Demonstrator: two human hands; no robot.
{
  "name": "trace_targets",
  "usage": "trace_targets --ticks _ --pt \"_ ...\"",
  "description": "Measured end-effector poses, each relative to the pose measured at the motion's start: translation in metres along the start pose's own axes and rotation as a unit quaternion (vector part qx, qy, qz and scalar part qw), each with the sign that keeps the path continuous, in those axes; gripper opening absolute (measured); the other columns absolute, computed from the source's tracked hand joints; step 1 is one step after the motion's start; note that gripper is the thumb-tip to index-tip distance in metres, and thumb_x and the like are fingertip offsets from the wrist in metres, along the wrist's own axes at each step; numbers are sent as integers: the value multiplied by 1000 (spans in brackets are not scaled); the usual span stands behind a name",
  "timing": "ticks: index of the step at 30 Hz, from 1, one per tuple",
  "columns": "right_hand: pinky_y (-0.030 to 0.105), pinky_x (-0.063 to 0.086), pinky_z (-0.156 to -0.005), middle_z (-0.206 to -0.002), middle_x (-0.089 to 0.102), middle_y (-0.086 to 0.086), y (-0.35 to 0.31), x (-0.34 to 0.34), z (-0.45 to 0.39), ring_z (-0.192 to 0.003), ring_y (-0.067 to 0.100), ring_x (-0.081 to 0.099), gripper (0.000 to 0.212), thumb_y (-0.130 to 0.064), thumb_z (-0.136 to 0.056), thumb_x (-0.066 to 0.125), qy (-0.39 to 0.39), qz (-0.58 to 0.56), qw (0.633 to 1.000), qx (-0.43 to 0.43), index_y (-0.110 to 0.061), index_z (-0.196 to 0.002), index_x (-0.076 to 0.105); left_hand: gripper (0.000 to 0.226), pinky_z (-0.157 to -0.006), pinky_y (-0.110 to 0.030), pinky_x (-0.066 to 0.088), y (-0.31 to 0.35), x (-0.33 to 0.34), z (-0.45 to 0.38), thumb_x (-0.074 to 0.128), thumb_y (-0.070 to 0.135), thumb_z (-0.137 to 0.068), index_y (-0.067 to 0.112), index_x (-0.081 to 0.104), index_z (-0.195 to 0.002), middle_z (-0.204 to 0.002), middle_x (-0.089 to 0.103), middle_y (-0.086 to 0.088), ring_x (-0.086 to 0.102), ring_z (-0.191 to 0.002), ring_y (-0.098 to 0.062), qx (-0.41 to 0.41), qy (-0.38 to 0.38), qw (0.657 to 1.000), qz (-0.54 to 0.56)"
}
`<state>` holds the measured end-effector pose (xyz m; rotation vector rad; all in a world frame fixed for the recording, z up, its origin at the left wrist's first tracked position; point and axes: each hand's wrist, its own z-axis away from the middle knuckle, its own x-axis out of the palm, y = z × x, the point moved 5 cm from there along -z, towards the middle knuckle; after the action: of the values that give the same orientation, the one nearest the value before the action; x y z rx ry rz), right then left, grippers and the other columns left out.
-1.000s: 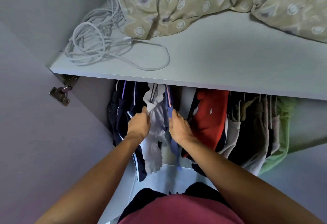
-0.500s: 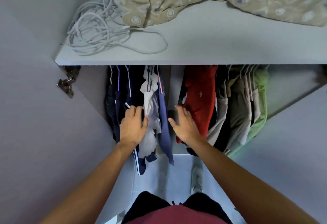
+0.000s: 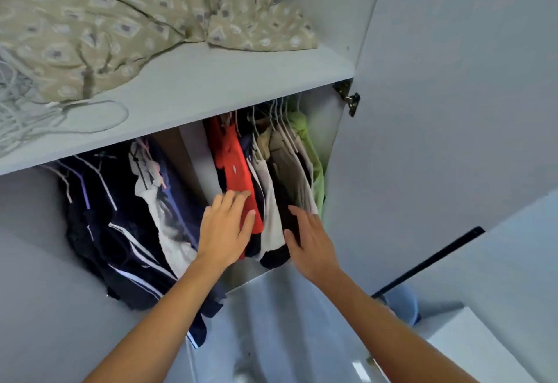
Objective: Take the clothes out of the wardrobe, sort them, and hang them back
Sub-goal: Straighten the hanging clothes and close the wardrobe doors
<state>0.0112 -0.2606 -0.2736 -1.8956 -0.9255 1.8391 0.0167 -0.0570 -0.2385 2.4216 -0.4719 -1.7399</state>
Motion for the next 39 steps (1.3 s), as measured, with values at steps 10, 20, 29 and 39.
trace_targets --ticks 10,20,29,39 --pt "41 51 -92 -124 60 -4 71 -122 117 -112 19 56 28 -19 -102 49 117 -40 992 -17 -19 -130 56 48 -102 -48 46 238 -8 -5 51 38 -107 15 52 -149 -148 52 -3 49 -134 -25 183 33 978 95" --pt "47 45 -107 -139 43 3 118 -215 157 -128 23 45 51 -4 -89 63 341 -87 936 0 -12 -138 48 55 -121 -59 30 397 -85 -21 63 29 -105 14 47 -156 -167 32 -17 23 -158 -35 360 173 915 53" --pt "32 36 -117 -160 39 -10 141 -229 125 -145 8 40 68 -26 -104 59 209 -260 937 107 -35 -161 24 77 -126 -60 20 450 -116 -65 72 43 -94 23 41 -161 -171 24 -18 16 -159 -42 333 231 912 -58" --pt "30 54 -92 -119 61 -12 108 -203 133 -106 6 61 25 -28 -103 56 211 -173 962 24 -28 -128 52 69 -122 -62 26 393 -137 -38 73 30 -90 14 51 -154 -165 35 -21 25 -156 -45 293 269 916 -47"
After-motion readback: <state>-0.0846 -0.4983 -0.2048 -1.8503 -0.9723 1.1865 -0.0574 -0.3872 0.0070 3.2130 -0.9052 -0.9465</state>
